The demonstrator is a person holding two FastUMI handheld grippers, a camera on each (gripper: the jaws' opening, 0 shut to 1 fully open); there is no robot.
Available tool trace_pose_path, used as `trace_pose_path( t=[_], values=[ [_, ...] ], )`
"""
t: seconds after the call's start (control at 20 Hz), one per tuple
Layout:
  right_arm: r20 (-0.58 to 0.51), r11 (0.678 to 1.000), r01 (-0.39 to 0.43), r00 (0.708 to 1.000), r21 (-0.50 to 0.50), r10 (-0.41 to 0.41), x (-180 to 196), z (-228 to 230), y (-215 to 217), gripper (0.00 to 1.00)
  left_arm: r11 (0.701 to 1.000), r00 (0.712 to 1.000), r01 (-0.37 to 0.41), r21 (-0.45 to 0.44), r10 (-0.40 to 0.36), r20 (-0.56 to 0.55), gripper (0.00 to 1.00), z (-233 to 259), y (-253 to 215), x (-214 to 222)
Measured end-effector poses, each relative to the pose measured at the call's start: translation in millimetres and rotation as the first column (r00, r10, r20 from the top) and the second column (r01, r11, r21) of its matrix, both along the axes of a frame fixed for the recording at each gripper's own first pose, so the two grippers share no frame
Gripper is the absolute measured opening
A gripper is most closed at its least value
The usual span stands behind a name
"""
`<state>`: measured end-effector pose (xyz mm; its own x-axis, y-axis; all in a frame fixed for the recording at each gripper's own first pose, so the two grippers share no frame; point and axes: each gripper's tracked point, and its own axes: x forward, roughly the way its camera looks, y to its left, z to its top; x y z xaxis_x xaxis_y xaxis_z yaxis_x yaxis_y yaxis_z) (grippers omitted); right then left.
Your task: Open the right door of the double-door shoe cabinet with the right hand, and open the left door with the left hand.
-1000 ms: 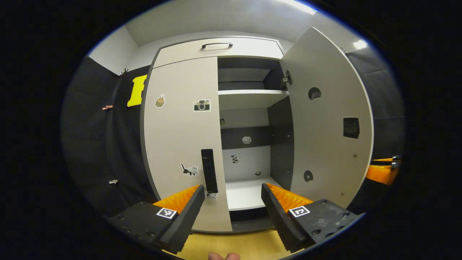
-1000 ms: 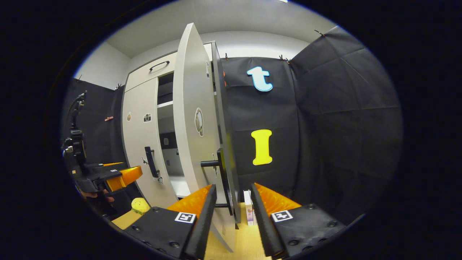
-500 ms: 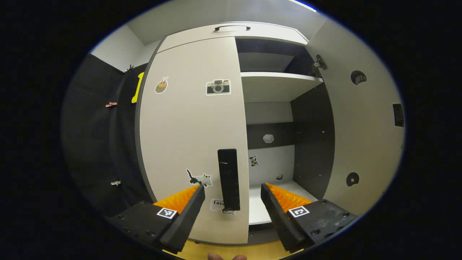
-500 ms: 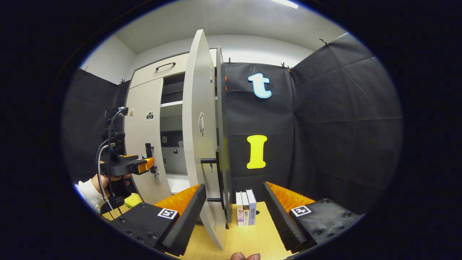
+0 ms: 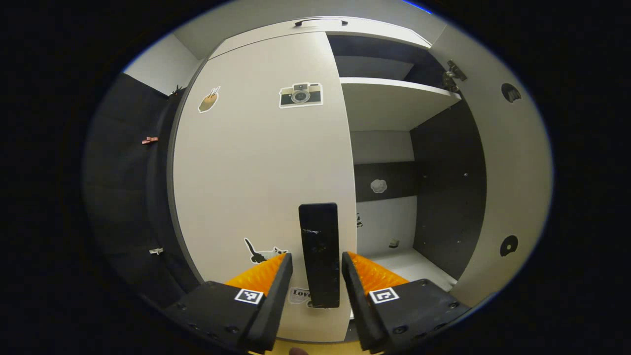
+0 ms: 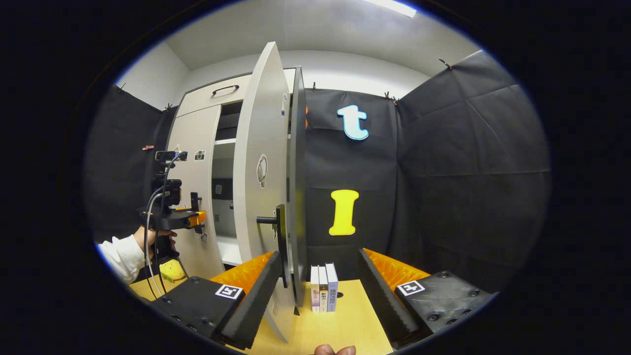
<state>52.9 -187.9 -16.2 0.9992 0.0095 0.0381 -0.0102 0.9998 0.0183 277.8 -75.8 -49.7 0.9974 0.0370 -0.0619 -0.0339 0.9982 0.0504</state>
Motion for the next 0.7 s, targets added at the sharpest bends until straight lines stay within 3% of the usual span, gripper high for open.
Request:
trace_pose_path(
  t=[0.25, 0.45, 0.7],
  values=[
    [-0.001, 1.0, -0.001, 1.0, 0.011, 0.001, 0.4, -2.3, -3.6, 0.97, 1.0, 1.0, 0.002, -0.013, -0.002, 0.012, 0.39, 0.4, -6.5, 4.0],
    [-0.018, 1.0, 0.002, 1.0, 0.01, -0.002, -1.2, -5.8, -7.3, 0.97, 0.997, 1.0, 0.024, -0.075, -0.025, -0.015, 0.38, -7.8, -7.4, 5.2],
    [-0.03, 1.0, 0.008, 1.0, 0.022, -0.008, -7.5, -7.1, -3.4, 0.98, 0.998, 0.998, 0.037, -0.046, -0.039, -0.051, 0.22, -8.0, -7.1, 2.8]
  ],
)
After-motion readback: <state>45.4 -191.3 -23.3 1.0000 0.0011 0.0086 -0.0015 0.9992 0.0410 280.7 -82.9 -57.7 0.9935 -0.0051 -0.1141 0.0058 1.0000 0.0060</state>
